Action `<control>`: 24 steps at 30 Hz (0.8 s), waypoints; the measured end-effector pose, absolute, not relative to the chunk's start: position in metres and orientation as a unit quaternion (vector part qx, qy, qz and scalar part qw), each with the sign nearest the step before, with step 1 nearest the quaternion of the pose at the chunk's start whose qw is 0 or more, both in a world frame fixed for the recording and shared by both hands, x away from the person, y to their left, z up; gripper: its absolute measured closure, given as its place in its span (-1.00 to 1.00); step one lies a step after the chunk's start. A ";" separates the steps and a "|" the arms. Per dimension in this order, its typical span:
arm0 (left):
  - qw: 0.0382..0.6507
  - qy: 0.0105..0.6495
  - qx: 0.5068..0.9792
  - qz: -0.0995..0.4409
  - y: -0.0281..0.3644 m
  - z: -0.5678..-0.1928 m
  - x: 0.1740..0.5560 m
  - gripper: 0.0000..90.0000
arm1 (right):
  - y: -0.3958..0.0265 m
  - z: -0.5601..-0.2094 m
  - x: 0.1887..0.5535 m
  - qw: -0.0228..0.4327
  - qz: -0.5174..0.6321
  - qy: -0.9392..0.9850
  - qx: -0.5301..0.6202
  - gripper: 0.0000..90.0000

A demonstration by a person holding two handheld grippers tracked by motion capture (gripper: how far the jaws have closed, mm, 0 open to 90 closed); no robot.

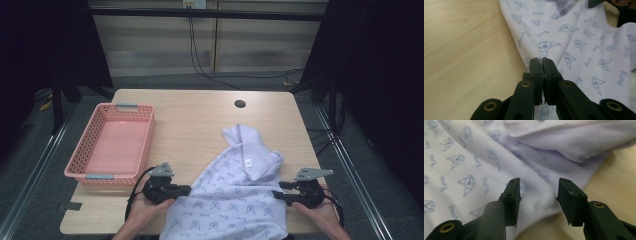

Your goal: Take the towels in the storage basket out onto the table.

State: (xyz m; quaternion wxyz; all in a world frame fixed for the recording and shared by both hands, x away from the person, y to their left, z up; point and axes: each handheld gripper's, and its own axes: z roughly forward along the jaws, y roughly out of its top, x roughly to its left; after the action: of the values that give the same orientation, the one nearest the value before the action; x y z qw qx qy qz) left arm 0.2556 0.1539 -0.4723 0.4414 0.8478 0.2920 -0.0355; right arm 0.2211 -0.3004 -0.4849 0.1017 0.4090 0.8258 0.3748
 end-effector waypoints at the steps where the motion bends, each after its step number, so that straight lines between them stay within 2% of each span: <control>1: 0.446 0.292 0.845 -0.042 0.161 -0.471 0.248 0.93 | -0.297 -0.485 0.222 0.101 0.375 0.828 0.406 0.16; 4: 0.448 0.295 0.843 -0.040 0.175 -0.473 0.233 0.86 | -0.280 -0.484 0.226 0.093 0.378 0.836 0.387 0.14; 7: 0.463 0.308 0.830 -0.037 0.178 -0.472 0.242 0.51 | -0.263 -0.484 0.232 0.089 0.376 0.844 0.372 0.14; 9: 0.464 0.313 0.828 -0.029 0.173 -0.471 0.252 0.39 | -0.251 -0.486 0.237 0.089 0.376 0.849 0.361 0.14; 16: 0.433 0.307 0.847 -0.030 0.124 -0.486 0.298 0.37 | -0.241 -0.494 0.246 0.081 0.368 0.854 0.358 0.14; 18: 0.428 0.302 0.851 -0.024 0.114 -0.489 0.303 0.36 | -0.241 -0.496 0.244 0.081 0.362 0.860 0.349 0.28; 20: 0.426 0.297 0.854 -0.031 0.108 -0.492 0.306 0.40 | -0.241 -0.496 0.241 0.081 0.362 0.861 0.348 0.49; 22: 0.412 0.288 0.864 -0.037 0.102 -0.496 0.304 0.54 | -0.241 -0.496 0.239 0.077 0.362 0.862 0.345 0.73; 24: 0.399 0.279 0.873 -0.022 0.100 -0.499 0.299 0.70 | -0.240 -0.496 0.236 0.077 0.359 0.866 0.341 0.82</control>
State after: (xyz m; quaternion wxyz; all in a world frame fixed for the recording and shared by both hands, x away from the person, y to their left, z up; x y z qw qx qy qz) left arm 0.2987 0.0998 -0.4987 0.3992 0.8730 0.2793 -0.0221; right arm 0.2362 -0.2400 -0.4958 0.0767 0.3406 0.8656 0.3590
